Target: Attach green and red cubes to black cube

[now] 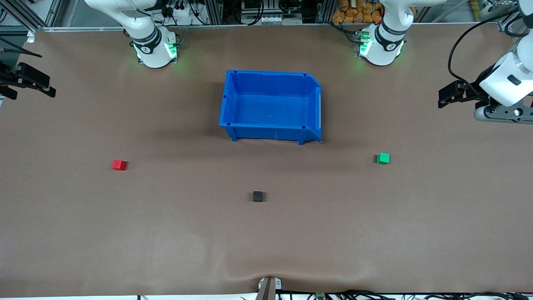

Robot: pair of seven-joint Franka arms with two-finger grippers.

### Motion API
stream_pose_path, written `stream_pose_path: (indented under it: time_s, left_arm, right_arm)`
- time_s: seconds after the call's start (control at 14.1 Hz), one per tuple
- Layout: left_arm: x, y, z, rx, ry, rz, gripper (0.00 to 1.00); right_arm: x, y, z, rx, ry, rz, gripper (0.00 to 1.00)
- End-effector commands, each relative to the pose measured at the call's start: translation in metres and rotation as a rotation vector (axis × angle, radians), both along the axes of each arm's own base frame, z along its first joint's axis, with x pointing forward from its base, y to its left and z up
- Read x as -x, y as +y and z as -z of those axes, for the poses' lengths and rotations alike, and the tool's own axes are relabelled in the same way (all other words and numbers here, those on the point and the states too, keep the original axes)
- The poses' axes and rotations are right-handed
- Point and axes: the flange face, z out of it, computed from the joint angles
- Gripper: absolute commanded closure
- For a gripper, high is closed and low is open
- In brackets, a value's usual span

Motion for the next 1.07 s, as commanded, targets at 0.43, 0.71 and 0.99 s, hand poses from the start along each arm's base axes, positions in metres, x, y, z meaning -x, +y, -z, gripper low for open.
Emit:
stream_pose_path:
  time_s: [0.43, 0.71, 0.99]
  left_arm:
    - [-0.001, -0.008, 0.095, 0.004, 0.076, -0.012, 0.0]
    - [0.004, -0.011, 0.155, 0.014, 0.032, -0.006, 0.0]
    - [0.015, -0.011, 0.207, 0.02, 0.005, 0.0, 0.0]
  right_arm:
    - [0.004, -0.001, -0.003, -0.001, -0.009, -0.003, 0.0]
    - [-0.003, -0.003, 0.005, 0.015, 0.003, -0.007, 0.0]
    - [-0.014, -0.011, 0.019, 0.018, 0.021, 0.007, 0.0]
